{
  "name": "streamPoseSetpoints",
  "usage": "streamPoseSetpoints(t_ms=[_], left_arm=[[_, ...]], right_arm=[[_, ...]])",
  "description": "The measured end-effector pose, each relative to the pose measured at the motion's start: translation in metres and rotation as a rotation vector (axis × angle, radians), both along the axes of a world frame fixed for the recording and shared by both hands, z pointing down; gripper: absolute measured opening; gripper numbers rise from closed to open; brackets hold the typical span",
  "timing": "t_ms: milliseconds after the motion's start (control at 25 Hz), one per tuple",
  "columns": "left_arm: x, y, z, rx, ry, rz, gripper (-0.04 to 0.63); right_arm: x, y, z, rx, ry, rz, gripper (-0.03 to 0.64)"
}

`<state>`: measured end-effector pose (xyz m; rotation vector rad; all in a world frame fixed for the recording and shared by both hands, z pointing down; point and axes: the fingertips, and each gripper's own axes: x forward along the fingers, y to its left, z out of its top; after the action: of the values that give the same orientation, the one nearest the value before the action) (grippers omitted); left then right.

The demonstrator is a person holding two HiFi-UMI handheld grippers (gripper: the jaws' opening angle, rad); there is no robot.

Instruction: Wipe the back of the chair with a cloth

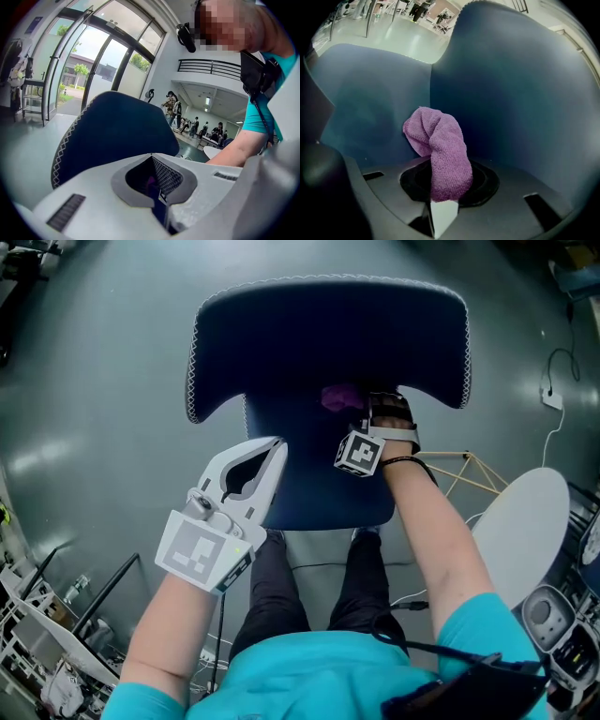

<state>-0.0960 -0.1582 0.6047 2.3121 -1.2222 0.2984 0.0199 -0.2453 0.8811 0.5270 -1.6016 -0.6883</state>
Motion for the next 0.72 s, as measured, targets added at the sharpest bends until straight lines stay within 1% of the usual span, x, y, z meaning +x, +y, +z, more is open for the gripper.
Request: streamPoseSetpoints(t_ms=[240,520,720], left_arm=[[0.024,-0.008,0.005,-0.007,0.0,0.034,-0.009],[0.049,-0.012,0.013,-0.015,0.006,0.059,-0.009],[0.053,-0.008,0.008,-0.014,0.0,0.066,-0.009]], right_arm=[[0.05,-0.01,0.008,-0.003,0.032,0.057,0.089],[0.122,-0.025,0.019,-0.009,0.069,0.194,0.089],[0.169,-0.03,0.009,-0.013,0.113,0.279,0.089]])
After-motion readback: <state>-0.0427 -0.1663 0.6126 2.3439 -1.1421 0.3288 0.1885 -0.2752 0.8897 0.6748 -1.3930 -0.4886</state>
